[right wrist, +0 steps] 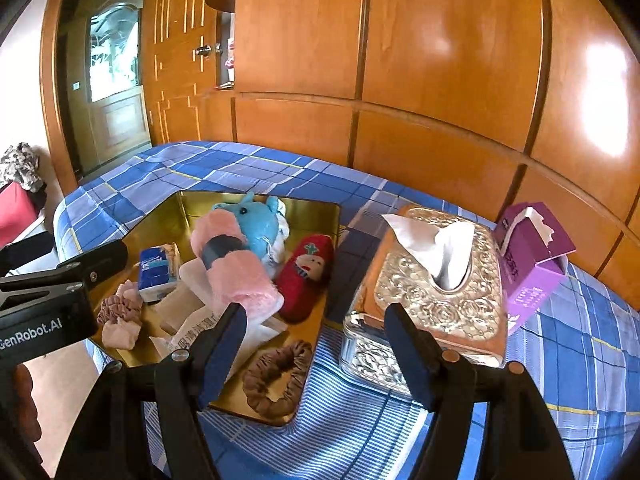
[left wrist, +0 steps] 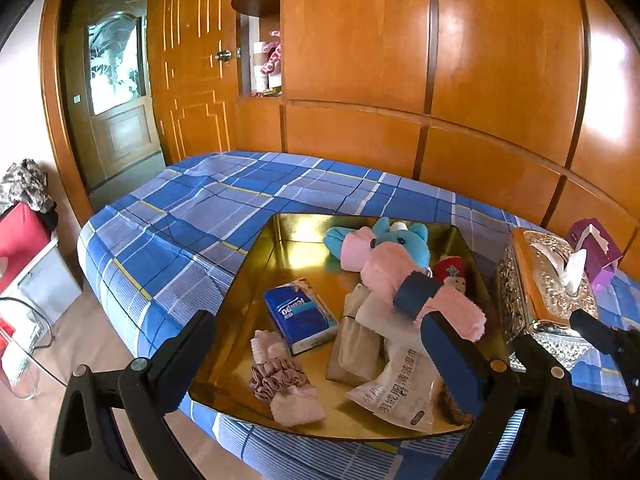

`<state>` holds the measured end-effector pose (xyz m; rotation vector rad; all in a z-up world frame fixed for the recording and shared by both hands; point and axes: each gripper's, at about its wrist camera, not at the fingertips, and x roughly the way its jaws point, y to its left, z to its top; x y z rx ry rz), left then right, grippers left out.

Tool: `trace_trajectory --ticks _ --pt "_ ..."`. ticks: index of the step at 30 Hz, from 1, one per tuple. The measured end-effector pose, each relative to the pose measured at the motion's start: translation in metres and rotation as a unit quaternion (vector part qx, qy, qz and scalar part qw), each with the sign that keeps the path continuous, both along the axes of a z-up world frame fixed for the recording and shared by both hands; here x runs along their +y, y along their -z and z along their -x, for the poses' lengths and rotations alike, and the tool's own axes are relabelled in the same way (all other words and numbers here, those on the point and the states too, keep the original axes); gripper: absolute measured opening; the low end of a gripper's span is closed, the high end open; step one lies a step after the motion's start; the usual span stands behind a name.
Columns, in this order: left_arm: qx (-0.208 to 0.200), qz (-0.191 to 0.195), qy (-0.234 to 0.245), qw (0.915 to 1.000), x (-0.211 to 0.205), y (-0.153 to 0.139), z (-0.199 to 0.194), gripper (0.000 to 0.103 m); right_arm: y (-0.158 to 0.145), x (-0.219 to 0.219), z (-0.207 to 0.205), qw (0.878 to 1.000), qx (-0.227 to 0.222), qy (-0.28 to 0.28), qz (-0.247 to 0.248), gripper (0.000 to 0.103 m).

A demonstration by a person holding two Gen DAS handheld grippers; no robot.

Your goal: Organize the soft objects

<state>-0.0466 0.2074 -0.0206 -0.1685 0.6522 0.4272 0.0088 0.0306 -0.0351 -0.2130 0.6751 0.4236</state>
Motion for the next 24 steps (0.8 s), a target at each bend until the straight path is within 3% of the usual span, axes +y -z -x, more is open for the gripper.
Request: trace_trajectory --ticks 24 --pt "0.000 0.000 -0.001 1.0000 -0.0019 -0.0010 0.0014 0.103 0.0003 -0.0015 0.0026 1.000 0.002 0.000 -0.002 0.072"
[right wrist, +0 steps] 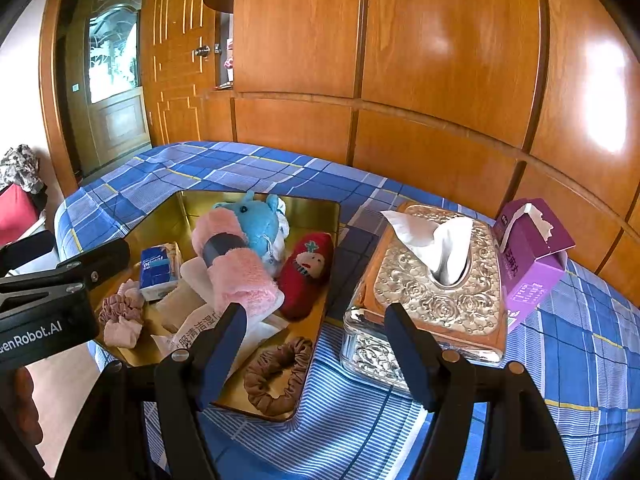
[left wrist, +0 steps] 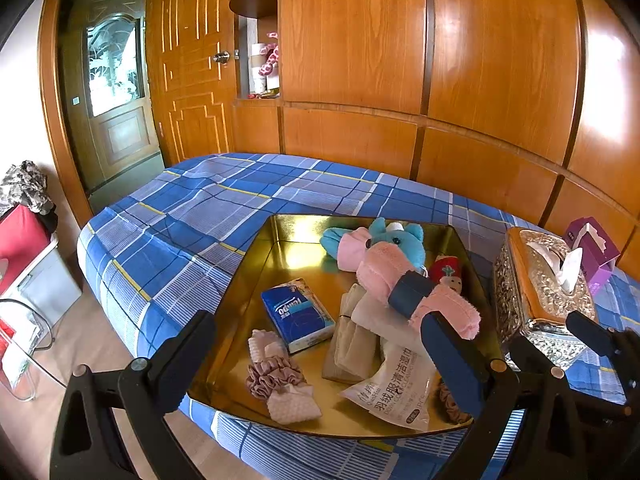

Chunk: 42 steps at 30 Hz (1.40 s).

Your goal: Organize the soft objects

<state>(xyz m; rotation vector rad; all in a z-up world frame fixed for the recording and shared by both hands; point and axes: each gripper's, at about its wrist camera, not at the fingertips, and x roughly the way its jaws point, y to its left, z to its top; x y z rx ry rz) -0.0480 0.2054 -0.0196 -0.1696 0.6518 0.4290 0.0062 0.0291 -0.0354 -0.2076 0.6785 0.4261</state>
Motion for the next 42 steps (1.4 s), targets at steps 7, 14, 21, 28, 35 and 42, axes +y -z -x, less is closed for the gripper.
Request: trace_trajectory --ticks 7,14,21,28,35,42 --pt "0.001 -0.001 -0.002 1.0000 0.0010 0.0002 -0.0001 0.103 -0.0001 0.0001 0.0005 1.000 0.000 0.000 -0.001 0.072" --pt "0.002 -0.002 -0.005 1.0000 0.0011 0.0005 -0.0005 0.103 0.0002 -0.0017 0.0013 1.000 0.001 0.001 -0.002 0.072" --pt "0.001 -0.004 -0.007 1.0000 0.0006 0.0005 -0.0001 0.103 0.0006 -0.0046 0.0014 1.000 0.001 0.001 -0.003 0.072" --pt "0.003 -0.003 -0.005 1.0000 -0.0004 0.0006 -0.0001 0.103 0.0005 -0.0054 0.0021 1.000 0.001 0.002 -0.002 0.072" --pt "0.002 -0.001 -0.003 1.0000 -0.0016 0.0006 -0.0003 0.103 0.0013 -0.0075 0.0028 1.000 0.001 0.004 -0.002 0.072" --pt "0.004 0.001 -0.003 1.0000 -0.0019 0.0018 -0.0005 0.103 0.0018 -0.0081 0.0028 1.000 0.002 0.004 -0.002 0.072"
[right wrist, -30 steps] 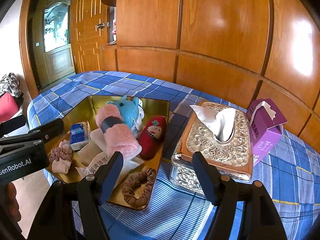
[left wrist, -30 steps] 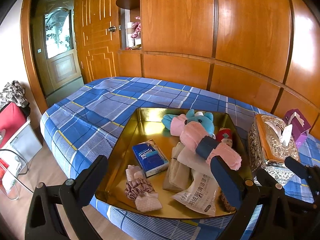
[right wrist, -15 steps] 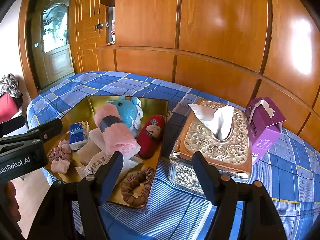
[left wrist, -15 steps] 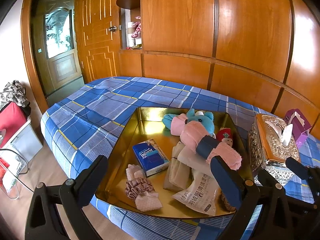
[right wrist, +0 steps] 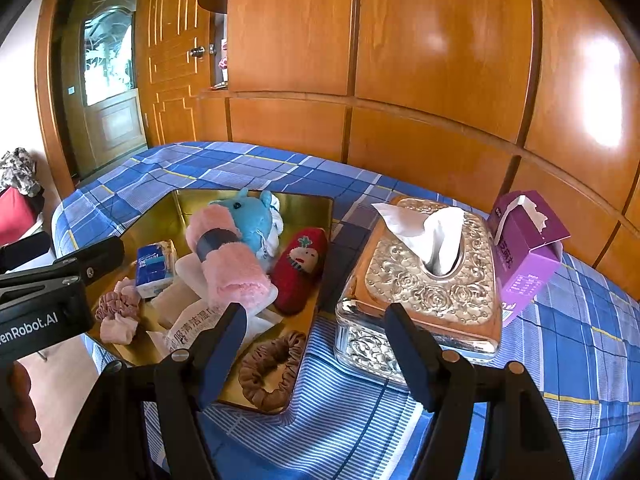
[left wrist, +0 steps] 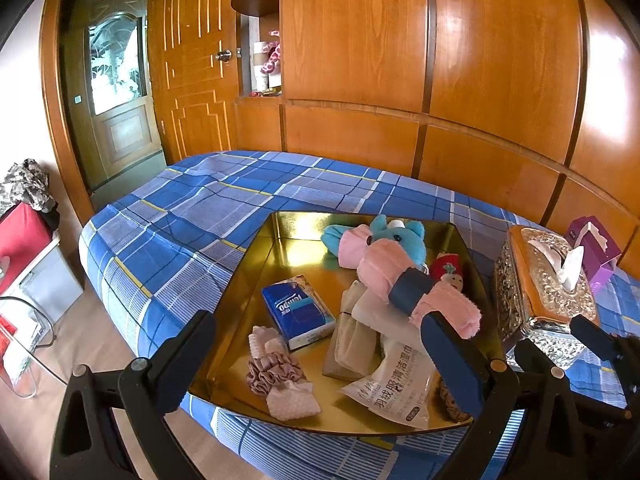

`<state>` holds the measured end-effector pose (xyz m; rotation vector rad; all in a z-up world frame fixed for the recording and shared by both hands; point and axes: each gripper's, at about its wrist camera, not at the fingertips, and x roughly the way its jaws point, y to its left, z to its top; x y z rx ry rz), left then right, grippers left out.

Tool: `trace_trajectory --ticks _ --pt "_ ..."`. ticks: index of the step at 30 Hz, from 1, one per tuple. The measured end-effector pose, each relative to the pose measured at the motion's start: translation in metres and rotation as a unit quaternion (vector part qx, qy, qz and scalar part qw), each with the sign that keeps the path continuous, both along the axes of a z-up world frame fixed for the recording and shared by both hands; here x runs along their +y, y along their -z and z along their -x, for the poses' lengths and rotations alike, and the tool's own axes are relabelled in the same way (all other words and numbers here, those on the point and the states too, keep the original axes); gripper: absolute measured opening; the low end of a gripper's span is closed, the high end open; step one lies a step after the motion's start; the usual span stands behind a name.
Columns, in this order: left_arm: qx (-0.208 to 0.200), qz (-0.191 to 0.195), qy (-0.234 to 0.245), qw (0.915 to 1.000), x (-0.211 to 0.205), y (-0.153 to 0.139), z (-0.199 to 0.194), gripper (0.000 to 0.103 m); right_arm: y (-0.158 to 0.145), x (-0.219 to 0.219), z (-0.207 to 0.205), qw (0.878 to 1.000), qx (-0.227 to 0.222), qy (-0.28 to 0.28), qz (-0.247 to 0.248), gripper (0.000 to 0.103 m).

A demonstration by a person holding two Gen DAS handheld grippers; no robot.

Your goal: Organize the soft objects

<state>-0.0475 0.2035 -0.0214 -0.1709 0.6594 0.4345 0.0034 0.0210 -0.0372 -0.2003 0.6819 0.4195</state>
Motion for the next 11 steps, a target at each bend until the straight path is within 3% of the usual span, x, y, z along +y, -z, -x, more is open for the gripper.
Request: trace_trajectory --ticks 11 --pt "-0.015 -0.010 0.002 0.9998 -0.0013 -0.0031 0.0039 0.102 -0.0034 -0.0046 0.0019 1.000 -0.008 0.004 -0.007 0.072"
